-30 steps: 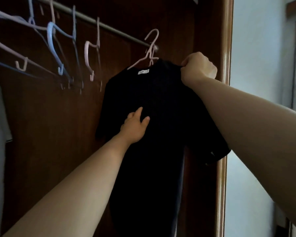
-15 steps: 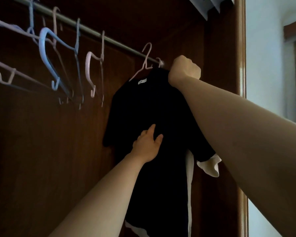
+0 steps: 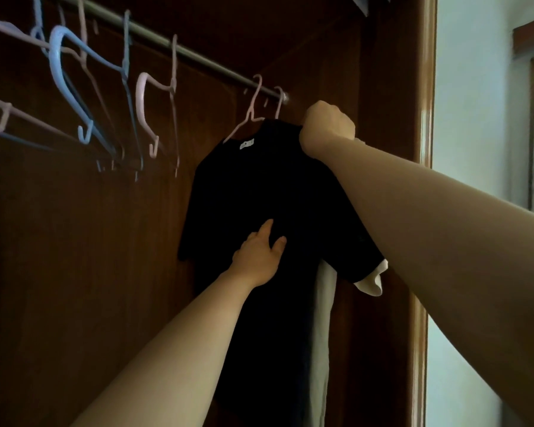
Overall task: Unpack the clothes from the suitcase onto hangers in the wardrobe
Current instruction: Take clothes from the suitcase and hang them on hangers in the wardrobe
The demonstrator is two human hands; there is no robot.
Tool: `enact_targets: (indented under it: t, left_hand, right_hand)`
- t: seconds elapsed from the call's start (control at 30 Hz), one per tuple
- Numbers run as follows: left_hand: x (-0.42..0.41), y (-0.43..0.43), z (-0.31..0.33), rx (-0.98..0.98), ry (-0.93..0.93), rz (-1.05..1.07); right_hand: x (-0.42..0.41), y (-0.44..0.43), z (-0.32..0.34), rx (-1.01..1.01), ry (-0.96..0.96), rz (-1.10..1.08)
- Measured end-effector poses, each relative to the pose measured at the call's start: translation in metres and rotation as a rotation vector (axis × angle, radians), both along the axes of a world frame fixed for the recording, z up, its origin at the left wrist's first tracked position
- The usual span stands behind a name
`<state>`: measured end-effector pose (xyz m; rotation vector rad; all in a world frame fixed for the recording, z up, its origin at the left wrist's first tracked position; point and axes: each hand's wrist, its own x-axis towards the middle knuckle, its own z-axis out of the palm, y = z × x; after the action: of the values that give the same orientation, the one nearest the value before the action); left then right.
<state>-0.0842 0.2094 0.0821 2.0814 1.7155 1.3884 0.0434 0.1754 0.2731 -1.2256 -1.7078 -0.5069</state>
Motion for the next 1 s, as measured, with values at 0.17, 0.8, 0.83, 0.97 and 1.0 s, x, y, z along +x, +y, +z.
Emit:
enact_targets:
  t: [0.17,0.8,0.83,0.97,1.0]
  left_hand:
    - [0.011,-0.018,-0.007,-0.005,-0.029,0.021]
    - [0.139,-0.161,-0.080,-0.070,-0.214,-0.036]
    - [0.151,-0.167,-0.091,-0.093,-0.231,-0.051]
    - [0.194,-0.191,-0.138,-0.172,-0.246,-0.080]
    - [0.208,-0.198,-0.153,-0.198,-0.248,-0.079]
  right_hand:
    - [0.019,-0.004,-0.022,-0.050,0.131,0.080]
    - [0.164,-0.092,-0.205,-0.388,0.406,0.207]
    - [0.178,-0.099,-0.219,-0.417,0.410,0.198]
    - [0.231,-0.126,-0.278,-0.554,0.404,0.152]
    - [0.249,-0.133,-0.295,-0.592,0.398,0.136]
